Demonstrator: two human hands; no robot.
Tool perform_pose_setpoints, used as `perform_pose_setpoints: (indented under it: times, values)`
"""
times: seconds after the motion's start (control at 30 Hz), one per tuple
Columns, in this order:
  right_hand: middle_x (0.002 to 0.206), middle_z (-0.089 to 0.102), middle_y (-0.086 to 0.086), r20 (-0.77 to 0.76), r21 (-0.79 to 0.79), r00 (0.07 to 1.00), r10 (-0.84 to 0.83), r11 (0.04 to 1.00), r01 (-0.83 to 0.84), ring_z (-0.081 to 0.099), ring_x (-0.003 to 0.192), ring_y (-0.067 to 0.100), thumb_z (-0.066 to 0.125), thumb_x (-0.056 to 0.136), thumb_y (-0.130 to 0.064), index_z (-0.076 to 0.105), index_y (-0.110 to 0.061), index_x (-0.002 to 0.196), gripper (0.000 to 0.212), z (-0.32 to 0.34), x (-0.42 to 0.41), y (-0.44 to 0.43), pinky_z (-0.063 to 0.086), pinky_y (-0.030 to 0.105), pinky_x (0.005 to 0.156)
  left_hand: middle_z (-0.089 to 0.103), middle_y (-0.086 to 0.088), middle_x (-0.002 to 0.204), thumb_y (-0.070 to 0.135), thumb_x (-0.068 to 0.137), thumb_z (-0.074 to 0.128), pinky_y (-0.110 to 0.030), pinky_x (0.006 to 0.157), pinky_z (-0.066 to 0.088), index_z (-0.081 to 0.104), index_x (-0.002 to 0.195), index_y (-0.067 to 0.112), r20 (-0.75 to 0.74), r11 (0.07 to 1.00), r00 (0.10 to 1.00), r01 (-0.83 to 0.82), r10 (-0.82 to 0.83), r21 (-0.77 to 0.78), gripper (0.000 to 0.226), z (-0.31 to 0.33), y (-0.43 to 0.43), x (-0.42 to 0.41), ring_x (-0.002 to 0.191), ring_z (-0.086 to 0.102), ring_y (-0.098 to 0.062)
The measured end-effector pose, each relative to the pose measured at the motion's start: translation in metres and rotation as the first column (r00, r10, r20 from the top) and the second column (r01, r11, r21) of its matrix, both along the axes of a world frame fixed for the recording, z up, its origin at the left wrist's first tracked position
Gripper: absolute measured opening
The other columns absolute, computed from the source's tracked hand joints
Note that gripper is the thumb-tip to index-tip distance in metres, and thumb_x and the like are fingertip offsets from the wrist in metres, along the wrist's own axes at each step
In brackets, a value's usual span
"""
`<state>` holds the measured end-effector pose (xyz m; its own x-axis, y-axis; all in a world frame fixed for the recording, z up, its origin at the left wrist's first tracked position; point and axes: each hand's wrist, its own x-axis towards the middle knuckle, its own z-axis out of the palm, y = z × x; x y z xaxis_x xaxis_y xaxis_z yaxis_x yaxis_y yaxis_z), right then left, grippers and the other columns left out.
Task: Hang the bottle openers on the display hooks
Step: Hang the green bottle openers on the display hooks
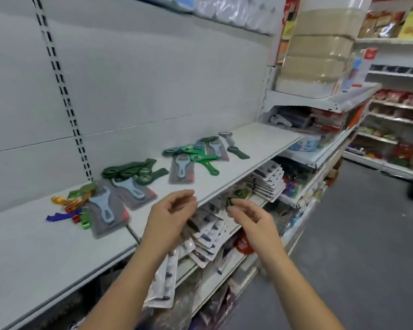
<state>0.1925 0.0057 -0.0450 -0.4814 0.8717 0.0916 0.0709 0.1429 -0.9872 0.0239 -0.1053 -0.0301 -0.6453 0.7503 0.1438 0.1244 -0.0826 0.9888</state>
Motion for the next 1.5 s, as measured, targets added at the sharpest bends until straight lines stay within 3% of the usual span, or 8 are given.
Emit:
perform_pose_setpoints:
  times: [0.37, 0.53, 0.67, 0.83, 1.0, 1.17, 1.3, 1.5]
  values:
    - [0.104, 0.073, 0.000, 0.006, 0.078, 0.970, 0.242, 0.967, -0.242, 0.068, 0.093, 0.005, 0.070, 0.092, -0.019, 0.071, -0.015, 0.116, 0.024, 0.033, -0.105, 0.166, 0.048, 0.005, 0.068, 0.075, 0.006, 0.100, 0.014, 0.087, 0.074, -0.005, 0.069, 0.049, 0.072, 0.108, 0.018, -0.101, 0.951, 0.954, -0.292, 0.282, -0.104, 0.022, 0.011, 0.105, -0.084, 0.091, 0.070, -0.002]
    - [0.106, 0.072, -0.008, 0.059, 0.114, 0.891, 0.450, 0.884, -0.454, 0.065, 0.091, -0.007, 0.069, 0.093, -0.023, 0.069, -0.021, 0.117, 0.024, 0.033, -0.154, 0.204, 0.049, 0.006, 0.072, 0.075, 0.002, 0.100, 0.008, 0.083, 0.077, -0.021, 0.085, 0.054, 0.071, 0.110, 0.019, -0.128, 0.867, 0.878, -0.477, 0.461, -0.144, 0.030, 0.008, 0.108, -0.099, 0.097, 0.070, -0.018]
    - [0.106, 0.072, -0.010, 0.093, 0.142, 0.824, 0.560, 0.811, -0.567, 0.066, 0.095, -0.002, 0.071, 0.091, -0.024, 0.070, -0.023, 0.116, 0.025, 0.034, -0.192, 0.214, 0.050, 0.014, 0.081, 0.074, 0.005, 0.103, 0.015, 0.082, 0.078, -0.034, 0.093, 0.056, 0.071, 0.110, 0.021, -0.213, 0.765, 0.793, -0.608, 0.571, -0.213, 0.030, 0.009, 0.087, -0.118, 0.096, 0.070, -0.013]
    - [0.103, 0.073, -0.009, 0.113, 0.130, 0.730, 0.674, 0.718, -0.684, 0.068, 0.095, 0.004, 0.075, 0.087, -0.023, 0.071, -0.022, 0.114, 0.026, 0.043, -0.234, 0.198, 0.053, 0.014, 0.083, 0.073, 0.003, 0.103, 0.014, 0.083, 0.077, -0.032, 0.094, 0.055, 0.070, 0.117, 0.016, -0.266, 0.649, 0.696, -0.718, 0.667, -0.251, 0.034, 0.011, 0.058, -0.131, 0.098, 0.068, -0.012]
    - [0.106, 0.072, -0.008, 0.334, 0.155, 0.562, 0.757, 0.544, -0.825, 0.068, 0.096, 0.006, 0.079, 0.083, -0.028, 0.070, -0.019, 0.118, 0.037, 0.044, -0.273, 0.162, 0.054, 0.023, 0.092, 0.069, 0.010, 0.106, 0.014, 0.083, 0.074, -0.010, 0.082, 0.044, 0.066, 0.125, 0.018, -0.408, 0.594, 0.663, -0.747, 0.628, -0.300, 0.043, 0.014, 0.037, -0.154, 0.097, 0.063, 0.000]
    - [0.112, 0.070, -0.015, 0.644, 0.234, 0.406, 0.649, 0.338, -0.912, 0.063, 0.105, 0.001, 0.082, 0.075, -0.041, 0.071, -0.030, 0.113, 0.041, 0.040, -0.285, 0.145, 0.051, 0.026, 0.096, 0.064, 0.003, 0.130, 0.017, 0.082, 0.072, -0.018, 0.094, 0.038, 0.059, 0.136, 0.017, -0.478, 0.579, 0.684, -0.726, 0.551, -0.372, 0.055, 0.017, 0.035, -0.171, 0.114, 0.057, -0.008]
    - [0.114, 0.065, -0.017, 0.730, 0.256, 0.369, 0.576, 0.271, -0.928, 0.059, 0.104, 0.001, 0.083, 0.075, -0.035, 0.070, -0.033, 0.115, 0.043, 0.045, -0.281, 0.146, 0.046, 0.018, 0.086, 0.060, 0.005, 0.132, 0.019, 0.082, 0.072, -0.019, 0.094, 0.039, 0.062, 0.131, 0.024, -0.576, 0.623, 0.703, -0.682, 0.417, -0.382, 0.050, 0.018, 0.045, -0.179, 0.113, 0.054, -0.007]
    - [0.116, 0.056, -0.006, 0.789, 0.343, 0.391, 0.474, 0.188, -0.920, 0.055, 0.104, 0.013, 0.080, 0.079, -0.036, 0.072, -0.033, 0.116, 0.038, 0.039, -0.279, 0.152, 0.047, 0.029, 0.093, 0.061, 0.006, 0.130, 0.042, 0.081, 0.072, -0.029, 0.101, 0.044, 0.066, 0.128, 0.025, -0.723, 0.622, 0.677, -0.628, 0.139, -0.468, 0.050, 0.008, 0.064, -0.184, 0.117, 0.054, -0.012]
